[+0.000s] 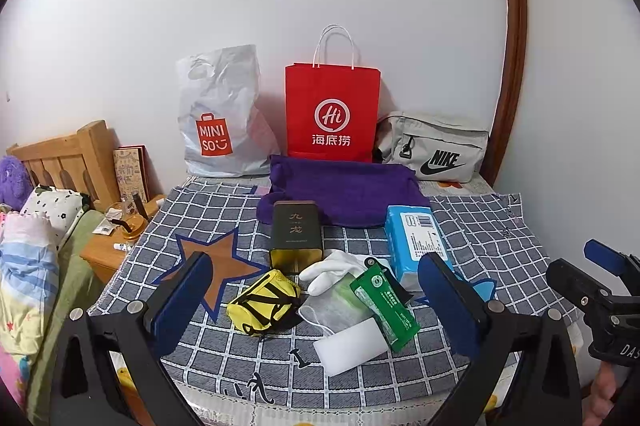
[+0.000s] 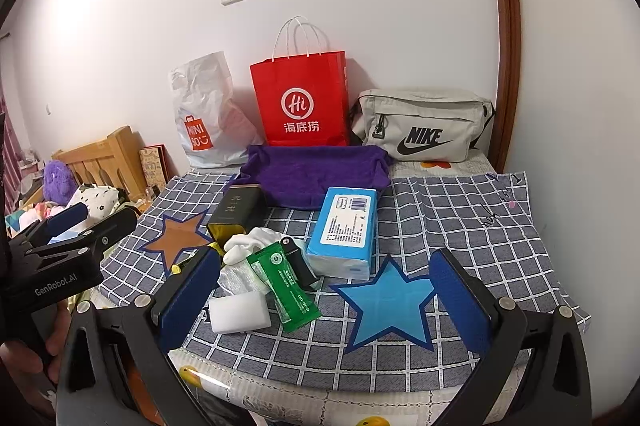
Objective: Organize soft objects
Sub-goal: 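Grasp the green sachet with the right tool while the left tool grasps the yellow pouch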
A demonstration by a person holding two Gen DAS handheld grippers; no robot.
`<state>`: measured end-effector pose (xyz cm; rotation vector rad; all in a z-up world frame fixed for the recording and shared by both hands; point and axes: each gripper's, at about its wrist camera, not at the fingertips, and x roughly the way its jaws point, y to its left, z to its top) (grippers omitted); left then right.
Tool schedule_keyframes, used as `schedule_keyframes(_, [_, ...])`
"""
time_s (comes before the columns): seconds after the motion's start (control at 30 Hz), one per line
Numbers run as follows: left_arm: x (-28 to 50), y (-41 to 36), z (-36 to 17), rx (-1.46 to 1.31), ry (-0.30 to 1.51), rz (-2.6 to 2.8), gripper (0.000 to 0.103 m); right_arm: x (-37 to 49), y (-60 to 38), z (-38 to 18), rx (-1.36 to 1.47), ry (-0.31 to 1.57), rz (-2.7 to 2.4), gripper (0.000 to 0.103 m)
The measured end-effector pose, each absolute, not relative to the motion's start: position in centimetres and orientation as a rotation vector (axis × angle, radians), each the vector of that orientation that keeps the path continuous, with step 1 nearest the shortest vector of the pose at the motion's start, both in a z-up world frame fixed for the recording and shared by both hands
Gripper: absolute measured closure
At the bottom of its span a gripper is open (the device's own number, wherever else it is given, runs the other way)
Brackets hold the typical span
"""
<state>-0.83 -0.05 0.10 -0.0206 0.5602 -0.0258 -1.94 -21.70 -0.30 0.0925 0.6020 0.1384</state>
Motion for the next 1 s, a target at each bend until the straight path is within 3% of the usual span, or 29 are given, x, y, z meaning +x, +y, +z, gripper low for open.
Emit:
schedule_keyframes(0.3, [0.3,-0.1,-0.4,-0.026,0.569,-0.025,0.0,-1.0,-21.8,-0.9,0.108,0.584,0.161,0.0])
schedule_keyframes(0.63, [4.2,2.7,-4.9,-0.036,0.687,0.058,0.0,2.4,-20.7,-6.0,0.092,0.679,0.212,0.001])
schedule_keyframes(0.73, [5.4,3.7,-6.7,-0.04,0.729,0.082,0.0,3.5,-20.2,-7.7,0.09,0.712,0.261,0.007])
schedule_keyframes(0.87, [6.6,4.8,-8.8,-0.056,0.779,0.102,0.0,5.3,-19.0,-10.7,0.062,0.791,0.348,0.023])
schedule_keyframes(1.0, [7.5,5.8,-10.7,-0.06,0.817,0.121,0.0,6.2,-18.0,-13.6,-0.002,0.846,0.397,0.027])
